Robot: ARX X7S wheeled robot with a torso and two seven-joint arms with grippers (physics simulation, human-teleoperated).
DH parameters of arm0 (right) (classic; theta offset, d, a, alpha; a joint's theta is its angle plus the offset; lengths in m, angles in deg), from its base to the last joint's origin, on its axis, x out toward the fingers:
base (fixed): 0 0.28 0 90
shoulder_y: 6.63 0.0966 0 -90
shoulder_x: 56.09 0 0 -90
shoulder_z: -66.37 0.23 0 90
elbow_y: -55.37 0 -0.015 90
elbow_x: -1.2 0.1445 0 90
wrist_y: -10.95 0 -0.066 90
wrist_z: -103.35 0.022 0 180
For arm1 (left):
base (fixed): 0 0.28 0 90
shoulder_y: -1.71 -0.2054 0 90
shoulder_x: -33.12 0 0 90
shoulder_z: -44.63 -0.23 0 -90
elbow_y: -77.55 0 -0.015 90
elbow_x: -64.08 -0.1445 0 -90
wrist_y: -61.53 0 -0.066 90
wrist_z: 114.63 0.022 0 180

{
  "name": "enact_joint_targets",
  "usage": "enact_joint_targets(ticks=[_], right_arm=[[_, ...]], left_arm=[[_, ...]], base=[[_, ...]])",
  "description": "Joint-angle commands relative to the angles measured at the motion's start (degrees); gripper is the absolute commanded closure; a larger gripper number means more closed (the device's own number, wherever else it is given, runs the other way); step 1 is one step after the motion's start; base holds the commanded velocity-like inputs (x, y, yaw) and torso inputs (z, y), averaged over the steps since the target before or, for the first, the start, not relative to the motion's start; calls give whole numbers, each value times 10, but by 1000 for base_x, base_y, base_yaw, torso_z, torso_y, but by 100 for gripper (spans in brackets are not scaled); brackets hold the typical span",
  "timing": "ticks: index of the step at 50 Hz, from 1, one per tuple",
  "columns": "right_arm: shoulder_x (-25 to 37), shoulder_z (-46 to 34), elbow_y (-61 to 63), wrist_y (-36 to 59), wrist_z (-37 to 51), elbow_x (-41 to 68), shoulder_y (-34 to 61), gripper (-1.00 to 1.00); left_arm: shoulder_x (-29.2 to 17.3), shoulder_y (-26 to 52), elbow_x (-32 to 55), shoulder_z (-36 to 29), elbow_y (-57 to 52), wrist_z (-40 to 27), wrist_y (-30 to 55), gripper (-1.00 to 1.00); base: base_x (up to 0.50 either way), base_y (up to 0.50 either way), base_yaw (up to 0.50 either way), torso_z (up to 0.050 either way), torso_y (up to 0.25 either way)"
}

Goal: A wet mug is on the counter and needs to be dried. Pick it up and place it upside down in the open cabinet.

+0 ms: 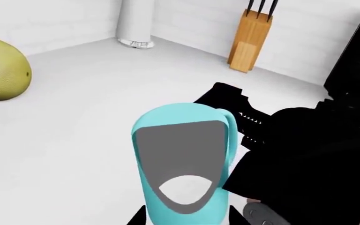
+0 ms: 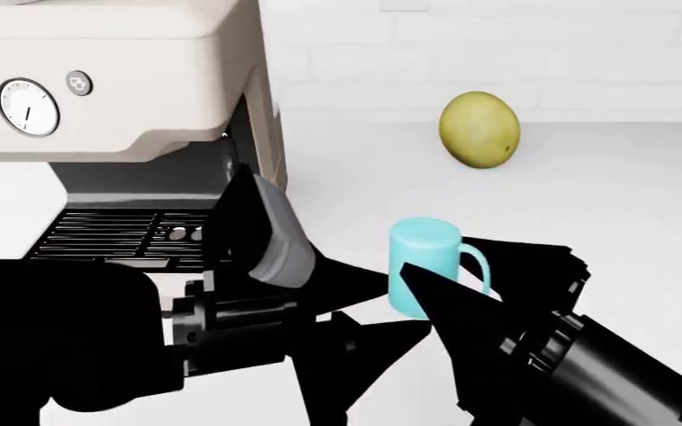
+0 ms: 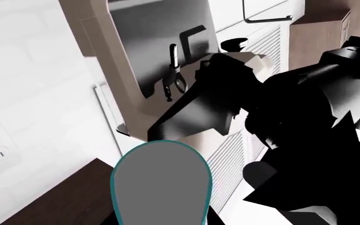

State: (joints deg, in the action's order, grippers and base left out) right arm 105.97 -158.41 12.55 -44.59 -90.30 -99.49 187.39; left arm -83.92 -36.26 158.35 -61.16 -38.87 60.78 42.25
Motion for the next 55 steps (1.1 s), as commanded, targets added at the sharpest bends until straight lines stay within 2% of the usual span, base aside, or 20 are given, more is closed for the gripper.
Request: enact_joint_targets(ticks=[1,15,16,33,45,48,55], right_arm=[[2,8,0,2,1,-8,2,100],[3,10,-5,17,8,-12,-14,100],[3,10,-5,18,8,-13,-16,-100],[4,24,-2,28,9,14,-8,-100],[13,77,9,17,-3,95,77,-100],[12,104,21,49,-6,141,97,-100],[-12,160,75,245,-11,277,60,-100]], left_arm=[[0,5,-15,-10,1,5,-1,100],[-3,6,-18,-12,2,10,-8,100],[-4,6,-18,-12,2,10,-9,100],[-8,-2,-36,-21,0,24,-16,100],[-16,-22,-49,-20,-10,36,-27,100],[-19,-23,-48,-17,-12,38,-30,100],[-25,-22,-47,-7,-23,37,-39,100]], base=[[0,0,0,0,0],[0,0,0,0,1],[0,0,0,0,0],[0,0,0,0,0],[0,0,0,0,1],[0,0,0,0,0],[0,0,0,0,0]])
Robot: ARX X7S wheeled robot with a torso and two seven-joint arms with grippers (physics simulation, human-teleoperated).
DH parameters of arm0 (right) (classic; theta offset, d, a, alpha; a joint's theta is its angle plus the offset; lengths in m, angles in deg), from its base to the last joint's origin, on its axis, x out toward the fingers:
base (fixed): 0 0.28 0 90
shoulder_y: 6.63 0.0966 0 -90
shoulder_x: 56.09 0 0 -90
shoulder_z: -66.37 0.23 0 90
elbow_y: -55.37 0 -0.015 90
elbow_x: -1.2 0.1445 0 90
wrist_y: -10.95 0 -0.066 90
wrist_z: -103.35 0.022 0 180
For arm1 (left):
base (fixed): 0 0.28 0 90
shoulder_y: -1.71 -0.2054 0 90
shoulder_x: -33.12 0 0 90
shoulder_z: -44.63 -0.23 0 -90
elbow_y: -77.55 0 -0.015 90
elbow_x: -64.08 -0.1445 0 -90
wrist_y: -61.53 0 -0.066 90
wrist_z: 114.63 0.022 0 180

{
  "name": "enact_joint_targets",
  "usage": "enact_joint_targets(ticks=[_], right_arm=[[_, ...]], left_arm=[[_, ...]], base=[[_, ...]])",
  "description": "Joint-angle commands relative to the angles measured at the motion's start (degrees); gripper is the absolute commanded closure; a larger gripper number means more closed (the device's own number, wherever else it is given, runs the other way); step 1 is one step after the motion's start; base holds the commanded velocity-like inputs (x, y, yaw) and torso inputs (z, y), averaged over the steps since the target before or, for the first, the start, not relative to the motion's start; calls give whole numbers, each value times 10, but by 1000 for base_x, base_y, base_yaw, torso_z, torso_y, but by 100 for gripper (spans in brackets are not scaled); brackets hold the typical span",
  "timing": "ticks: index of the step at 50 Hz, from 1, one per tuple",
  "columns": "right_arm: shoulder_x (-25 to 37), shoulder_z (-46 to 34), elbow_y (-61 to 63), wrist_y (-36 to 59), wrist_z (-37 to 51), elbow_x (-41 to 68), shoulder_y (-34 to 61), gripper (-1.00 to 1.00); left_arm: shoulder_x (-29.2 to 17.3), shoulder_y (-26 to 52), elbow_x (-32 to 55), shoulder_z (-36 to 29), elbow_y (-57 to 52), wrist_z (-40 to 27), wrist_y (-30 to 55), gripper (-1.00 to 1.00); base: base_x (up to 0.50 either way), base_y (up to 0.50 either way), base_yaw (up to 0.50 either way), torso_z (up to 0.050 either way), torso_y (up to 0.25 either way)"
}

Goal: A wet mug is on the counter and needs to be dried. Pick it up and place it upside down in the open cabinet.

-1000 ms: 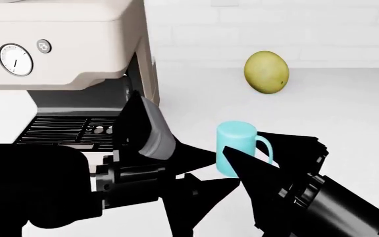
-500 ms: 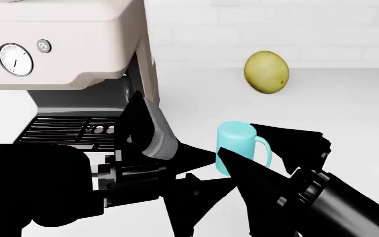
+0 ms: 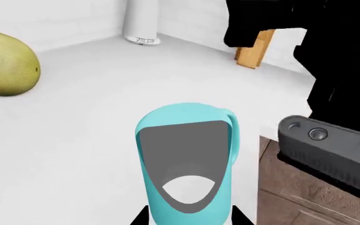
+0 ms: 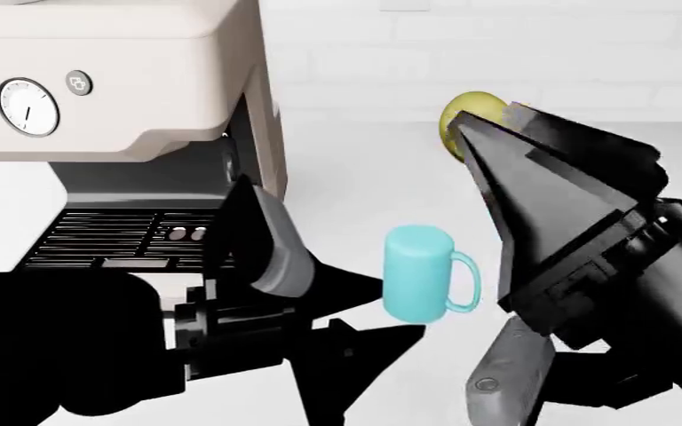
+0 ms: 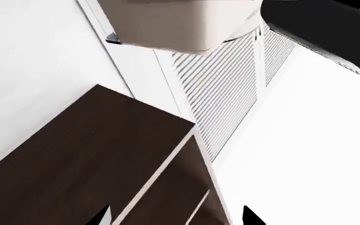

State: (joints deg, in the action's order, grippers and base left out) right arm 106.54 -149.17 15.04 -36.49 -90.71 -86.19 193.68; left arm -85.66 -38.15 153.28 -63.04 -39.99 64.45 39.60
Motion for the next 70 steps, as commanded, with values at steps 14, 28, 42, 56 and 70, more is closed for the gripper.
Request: enact_joint_targets(ticks=[14,28,42,56,70], right_arm=[[-176,792,103,272,-155,230,-576,-100],[-450,1117,102,162,-304,223,-778,-100],[-507,1188,97,108,-318,243,-804,-100],[-530,1206,90,90,-307,264,-810,-100],[-543,1218,90,77,-302,269,-820,-100]], left_arm=[[-18,36,45,33,-40,-35,-25,100],[-30,103,79,71,-65,-92,-53,100],[-35,170,74,102,-85,-142,-81,100],[-33,255,36,111,-99,-207,-92,100],[-21,309,-43,98,-64,-218,-95,100]], base=[[0,0,0,0,0],[0,0,0,0,1],[0,0,0,1,0],[0,0,0,0,1],[0,0,0,0,0]])
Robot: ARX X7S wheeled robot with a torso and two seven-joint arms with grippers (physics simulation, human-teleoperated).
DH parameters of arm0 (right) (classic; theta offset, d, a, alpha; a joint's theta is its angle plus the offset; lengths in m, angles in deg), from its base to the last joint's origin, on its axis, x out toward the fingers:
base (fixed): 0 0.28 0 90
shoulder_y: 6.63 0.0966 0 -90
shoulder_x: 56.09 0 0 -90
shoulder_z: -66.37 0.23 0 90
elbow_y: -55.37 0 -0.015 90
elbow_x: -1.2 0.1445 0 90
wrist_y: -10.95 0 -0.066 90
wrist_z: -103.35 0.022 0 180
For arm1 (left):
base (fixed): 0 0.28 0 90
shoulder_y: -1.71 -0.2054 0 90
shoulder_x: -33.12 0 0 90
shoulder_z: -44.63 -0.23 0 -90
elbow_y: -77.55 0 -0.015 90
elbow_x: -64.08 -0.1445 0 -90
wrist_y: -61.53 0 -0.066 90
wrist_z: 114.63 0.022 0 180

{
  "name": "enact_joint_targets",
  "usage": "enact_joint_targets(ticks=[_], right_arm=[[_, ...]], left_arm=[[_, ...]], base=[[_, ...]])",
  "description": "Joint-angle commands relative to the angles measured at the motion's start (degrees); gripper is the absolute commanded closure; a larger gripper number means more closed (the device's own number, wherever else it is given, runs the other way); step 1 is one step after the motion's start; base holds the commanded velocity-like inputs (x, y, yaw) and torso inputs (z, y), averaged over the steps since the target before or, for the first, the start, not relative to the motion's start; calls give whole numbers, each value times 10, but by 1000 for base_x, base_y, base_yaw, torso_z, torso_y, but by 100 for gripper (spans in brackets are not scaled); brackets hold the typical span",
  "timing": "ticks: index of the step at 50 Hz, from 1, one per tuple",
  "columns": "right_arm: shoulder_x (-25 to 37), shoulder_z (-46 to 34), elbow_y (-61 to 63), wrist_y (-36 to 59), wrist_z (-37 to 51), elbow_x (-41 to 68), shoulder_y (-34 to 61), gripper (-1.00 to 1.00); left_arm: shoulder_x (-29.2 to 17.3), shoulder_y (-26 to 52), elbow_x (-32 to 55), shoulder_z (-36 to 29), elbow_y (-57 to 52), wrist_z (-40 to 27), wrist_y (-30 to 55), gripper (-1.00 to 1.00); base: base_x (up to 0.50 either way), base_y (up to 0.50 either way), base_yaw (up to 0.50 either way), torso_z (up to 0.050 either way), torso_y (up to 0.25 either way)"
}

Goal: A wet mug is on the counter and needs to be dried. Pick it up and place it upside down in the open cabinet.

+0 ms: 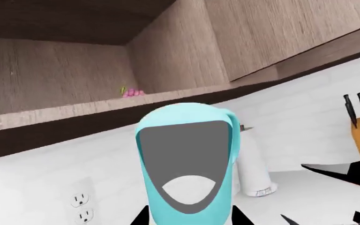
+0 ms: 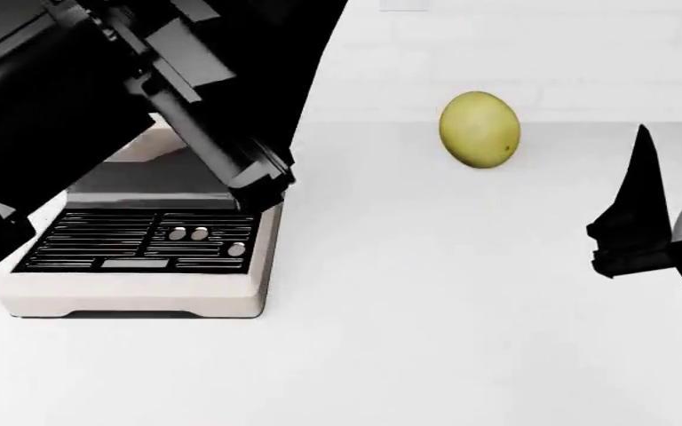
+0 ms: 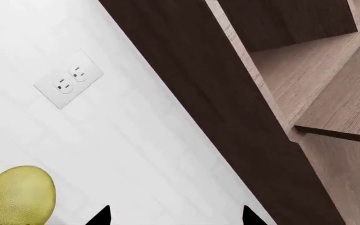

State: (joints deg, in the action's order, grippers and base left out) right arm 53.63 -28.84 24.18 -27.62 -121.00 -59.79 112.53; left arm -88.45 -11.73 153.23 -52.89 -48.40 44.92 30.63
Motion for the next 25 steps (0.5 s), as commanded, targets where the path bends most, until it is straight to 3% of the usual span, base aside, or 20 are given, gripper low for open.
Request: enact_joint_targets(ticks=[1,14,25], right_arm=[[-15,15,-2,-13,1,5,-9,-100],[-25,23,-3,-21,1,6,-9,-100],[-31,32,-5,-28,3,9,-12,-100]], left_arm=[[8,48,-46,-4,23,-24,-6,100],[18,102,-70,-17,52,-41,-2,100],[31,172,-154,-61,108,-72,13,100]], base=[[0,0,0,0,0],[0,0,0,0,0],[0,0,0,0,0]])
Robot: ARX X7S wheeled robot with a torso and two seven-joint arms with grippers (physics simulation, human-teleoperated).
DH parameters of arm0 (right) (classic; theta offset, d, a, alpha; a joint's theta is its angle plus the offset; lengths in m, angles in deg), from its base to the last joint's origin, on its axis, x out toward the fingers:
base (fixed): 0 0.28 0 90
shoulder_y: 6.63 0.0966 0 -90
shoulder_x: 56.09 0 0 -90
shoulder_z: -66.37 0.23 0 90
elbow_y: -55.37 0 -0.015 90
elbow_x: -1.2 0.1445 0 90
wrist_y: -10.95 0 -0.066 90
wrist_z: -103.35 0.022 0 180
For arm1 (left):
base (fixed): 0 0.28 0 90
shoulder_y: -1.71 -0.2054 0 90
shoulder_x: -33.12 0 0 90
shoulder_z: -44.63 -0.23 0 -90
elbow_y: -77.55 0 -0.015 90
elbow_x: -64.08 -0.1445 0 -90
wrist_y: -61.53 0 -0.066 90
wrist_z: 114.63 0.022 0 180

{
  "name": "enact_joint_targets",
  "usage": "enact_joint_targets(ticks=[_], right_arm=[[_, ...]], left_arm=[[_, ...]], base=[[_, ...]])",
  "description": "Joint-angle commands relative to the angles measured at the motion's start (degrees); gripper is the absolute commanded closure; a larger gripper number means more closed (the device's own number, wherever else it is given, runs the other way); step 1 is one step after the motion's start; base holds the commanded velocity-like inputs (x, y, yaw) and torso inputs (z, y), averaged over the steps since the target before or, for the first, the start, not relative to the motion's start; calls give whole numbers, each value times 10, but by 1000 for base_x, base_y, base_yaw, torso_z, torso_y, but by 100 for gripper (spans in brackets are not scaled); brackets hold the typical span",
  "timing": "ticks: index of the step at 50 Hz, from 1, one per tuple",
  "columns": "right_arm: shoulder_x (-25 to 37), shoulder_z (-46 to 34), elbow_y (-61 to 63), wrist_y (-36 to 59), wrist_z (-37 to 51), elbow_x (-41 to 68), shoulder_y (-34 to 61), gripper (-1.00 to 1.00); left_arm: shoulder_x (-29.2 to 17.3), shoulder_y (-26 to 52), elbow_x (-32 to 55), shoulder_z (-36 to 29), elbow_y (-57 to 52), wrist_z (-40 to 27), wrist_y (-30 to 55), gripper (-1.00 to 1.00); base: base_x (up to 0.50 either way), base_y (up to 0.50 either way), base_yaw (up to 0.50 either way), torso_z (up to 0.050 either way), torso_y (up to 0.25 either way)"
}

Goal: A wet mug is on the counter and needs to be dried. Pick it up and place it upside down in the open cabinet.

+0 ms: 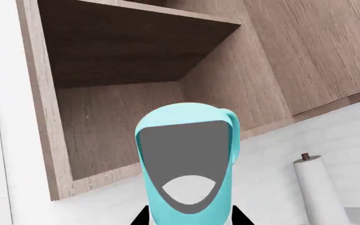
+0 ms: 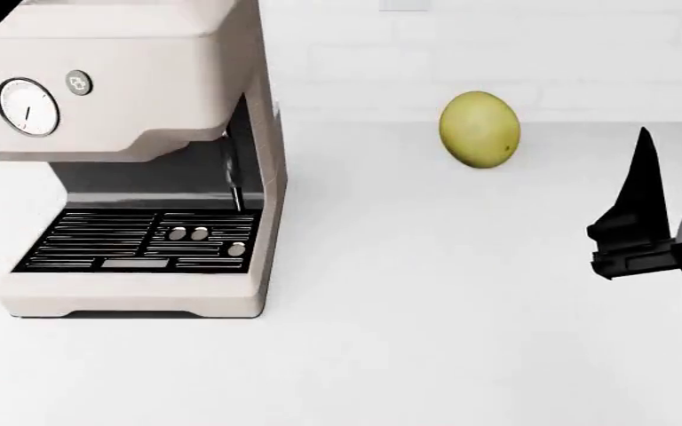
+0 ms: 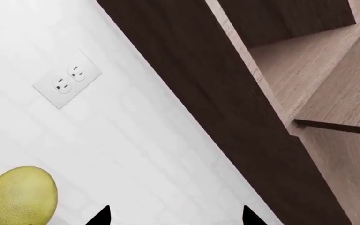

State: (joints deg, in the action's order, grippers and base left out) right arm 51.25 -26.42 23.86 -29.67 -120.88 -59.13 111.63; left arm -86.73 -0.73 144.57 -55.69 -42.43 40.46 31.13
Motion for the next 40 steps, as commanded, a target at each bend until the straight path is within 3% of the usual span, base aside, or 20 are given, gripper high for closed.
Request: enact_joint_targets(ticks=[1,19,40], right_arm=[[-7,9,-1,-8,2,3,-4,-100],[-15,32,3,-23,3,12,-19,-100],[-21,59,0,-43,11,31,-34,-100]], left_arm=[[17,70,-76,-39,56,-26,8,100],[104,216,-247,-147,270,29,-43,100],[203,298,-316,-187,480,90,-121,100]], base=[[0,0,0,0,10],[0,0,0,0,0],[0,0,0,0,0]])
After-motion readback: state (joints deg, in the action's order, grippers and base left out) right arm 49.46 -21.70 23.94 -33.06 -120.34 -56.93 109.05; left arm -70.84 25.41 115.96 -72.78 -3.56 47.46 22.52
